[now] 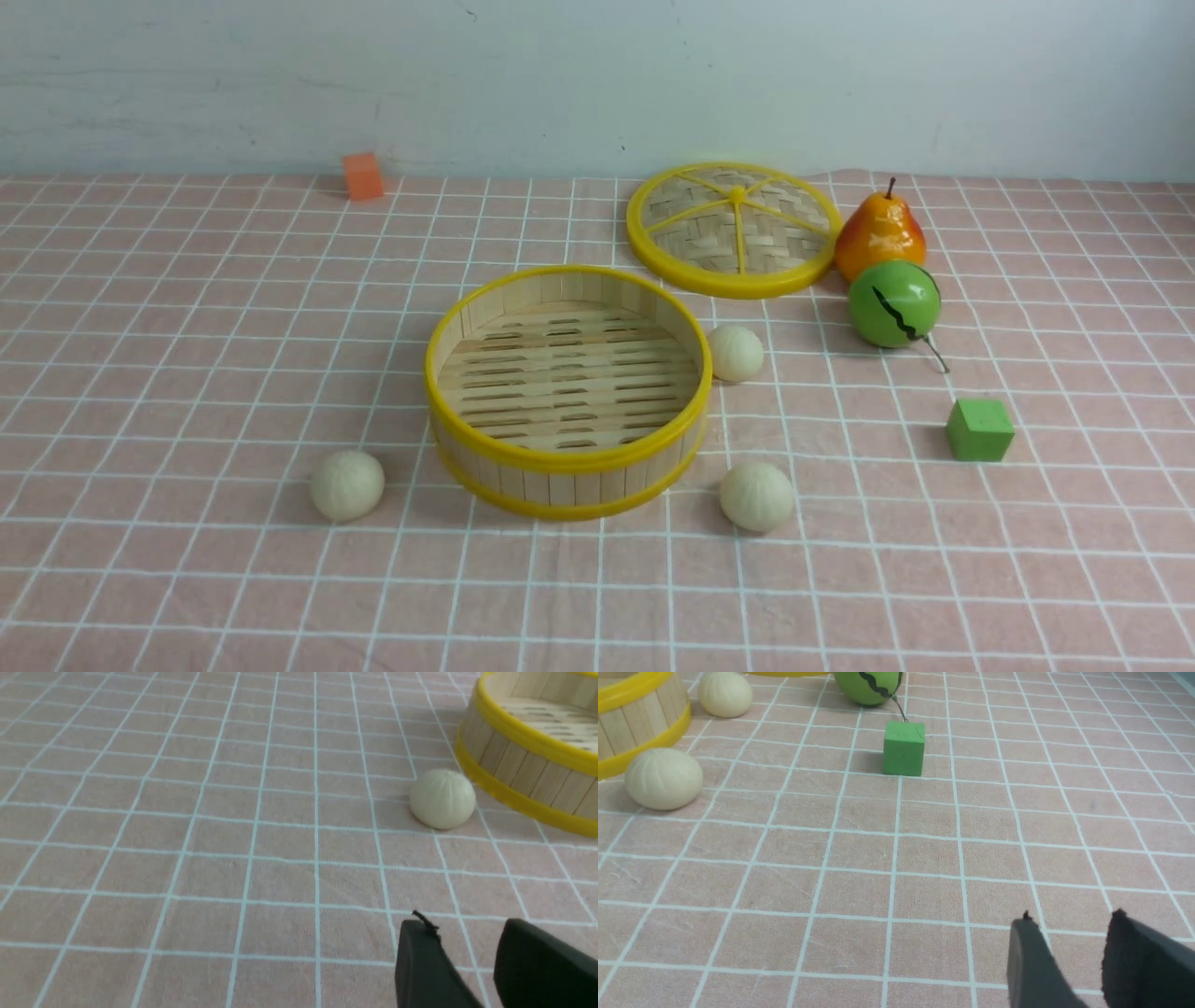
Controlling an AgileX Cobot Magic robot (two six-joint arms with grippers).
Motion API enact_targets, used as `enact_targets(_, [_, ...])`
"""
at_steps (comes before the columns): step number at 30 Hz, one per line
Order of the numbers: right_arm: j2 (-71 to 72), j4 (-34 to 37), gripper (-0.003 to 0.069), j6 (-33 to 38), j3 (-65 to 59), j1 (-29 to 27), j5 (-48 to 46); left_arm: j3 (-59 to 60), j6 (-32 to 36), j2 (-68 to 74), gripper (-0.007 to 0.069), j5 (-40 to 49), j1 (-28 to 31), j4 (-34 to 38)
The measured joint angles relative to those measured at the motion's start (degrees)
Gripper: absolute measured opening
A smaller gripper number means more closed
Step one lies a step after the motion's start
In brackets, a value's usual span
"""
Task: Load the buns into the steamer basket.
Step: Use the left arm to grab a steamed stuffed bun
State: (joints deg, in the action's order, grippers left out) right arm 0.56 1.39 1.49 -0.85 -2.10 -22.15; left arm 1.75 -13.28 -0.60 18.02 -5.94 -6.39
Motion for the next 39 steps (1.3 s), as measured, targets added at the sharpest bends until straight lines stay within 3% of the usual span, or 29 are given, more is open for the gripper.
enact_targets(22, [0.00,-0.45,0.0241,0.00,-0.15,0.00,1.88,0.04,0.00,0.00,0.0237,-4.27,0.00,-2.48])
enact_targets(27, [0.00,-0.67,0.0240,0.00,-0.62,0.00,12.94,0.04,0.00,0.00,0.0237,-13.87,0.00,-3.12])
enact_targets(31, [0.00,-0.74,0.0240,-1.49,-0.62,0.00,35.36,0.04,0.00,0.00,0.0237,-30.31,0.00,-3.52])
enact_targets(34, [0.00,-0.33,0.0240,-7.05,-0.62,0.00,51.96,0.04,-0.06,0.00,0.0237,-40.89,0.00,-3.77])
enact_targets(39, [-2.15,-0.41,0.0240,-13.12,-0.56,0.00,59.51,0.04,-6.85,0.00,0.0237,-55.17,0.00,-0.52])
